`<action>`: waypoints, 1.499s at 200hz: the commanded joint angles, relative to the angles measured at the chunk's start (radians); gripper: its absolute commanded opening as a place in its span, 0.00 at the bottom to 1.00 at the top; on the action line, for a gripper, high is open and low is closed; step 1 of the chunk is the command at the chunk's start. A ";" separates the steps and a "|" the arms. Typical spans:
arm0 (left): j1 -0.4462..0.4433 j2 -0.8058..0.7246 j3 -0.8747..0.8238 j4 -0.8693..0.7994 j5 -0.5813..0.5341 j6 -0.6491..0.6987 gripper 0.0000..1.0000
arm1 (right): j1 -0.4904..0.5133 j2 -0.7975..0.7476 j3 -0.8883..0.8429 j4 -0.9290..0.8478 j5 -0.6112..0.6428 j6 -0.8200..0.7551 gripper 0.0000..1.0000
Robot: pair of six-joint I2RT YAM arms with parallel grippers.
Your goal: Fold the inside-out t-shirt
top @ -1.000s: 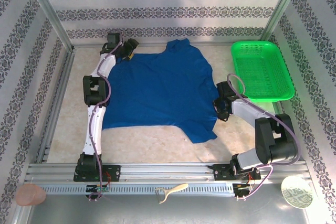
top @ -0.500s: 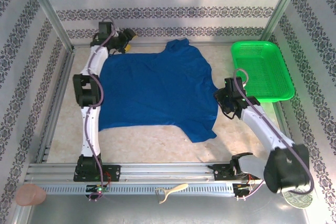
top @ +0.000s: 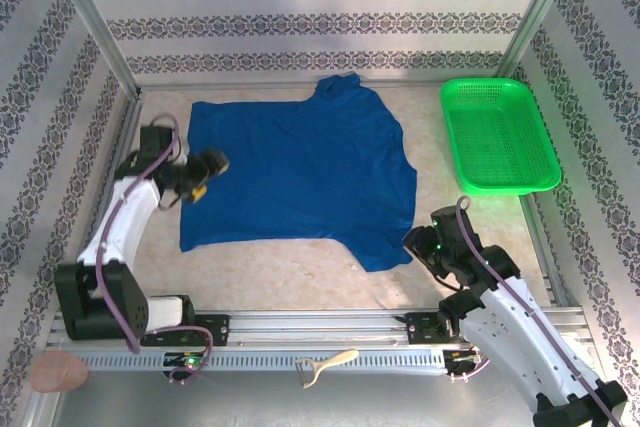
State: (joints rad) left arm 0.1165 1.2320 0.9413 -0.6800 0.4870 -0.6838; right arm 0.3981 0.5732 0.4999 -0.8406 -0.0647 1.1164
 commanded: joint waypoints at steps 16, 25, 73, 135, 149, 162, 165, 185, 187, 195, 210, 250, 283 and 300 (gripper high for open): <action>0.092 -0.250 -0.154 -0.166 -0.068 0.005 0.84 | 0.065 -0.042 -0.037 -0.078 -0.018 0.027 0.48; 0.113 -0.268 -0.179 -0.179 -0.064 0.002 0.84 | 0.080 -0.046 -0.043 -0.081 -0.022 0.039 0.49; 0.169 -0.233 -0.310 -0.058 -0.016 -0.125 0.84 | 0.184 -0.079 -0.058 -0.096 0.057 0.119 0.52; 0.169 -0.264 -0.421 -0.034 -0.150 -0.163 0.85 | 0.264 -0.122 -0.132 -0.086 0.135 0.241 0.55; 0.169 -0.243 -0.434 -0.008 -0.155 -0.167 0.85 | 0.271 -0.126 -0.142 -0.084 0.135 0.258 0.55; 0.171 -0.216 -0.435 0.011 -0.167 -0.158 0.84 | 0.276 -0.124 -0.148 -0.082 0.135 0.271 0.56; 0.172 -0.210 -0.433 0.014 -0.169 -0.154 0.84 | 0.278 -0.124 -0.149 -0.081 0.134 0.273 0.56; 0.180 -0.166 -0.422 0.044 -0.172 -0.124 0.79 | 0.289 -0.120 -0.150 -0.072 0.138 0.291 0.56; 0.182 -0.162 -0.420 0.048 -0.170 -0.121 0.79 | 0.290 -0.119 -0.150 -0.069 0.137 0.292 0.56; 0.187 -0.146 -0.419 0.066 -0.164 -0.110 0.75 | 0.294 -0.119 -0.150 -0.059 0.138 0.296 0.56; 0.193 -0.115 -0.411 0.092 -0.159 -0.094 0.67 | 0.298 -0.115 -0.150 -0.039 0.142 0.303 0.56; 0.205 -0.059 -0.417 0.146 -0.145 -0.061 0.41 | 0.301 -0.106 -0.213 0.044 0.134 0.345 0.56; 0.213 -0.061 -0.418 0.151 -0.145 -0.038 0.16 | 0.302 -0.042 -0.211 0.133 0.130 0.337 0.54; 0.215 -0.068 -0.418 0.146 -0.143 -0.035 0.06 | 0.304 0.007 -0.203 0.176 0.122 0.326 0.54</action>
State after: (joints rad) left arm 0.3168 1.1736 0.5129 -0.5526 0.3389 -0.7433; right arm 0.6857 0.5297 0.2977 -0.7506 0.0463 1.4414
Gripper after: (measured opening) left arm 0.112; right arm 0.542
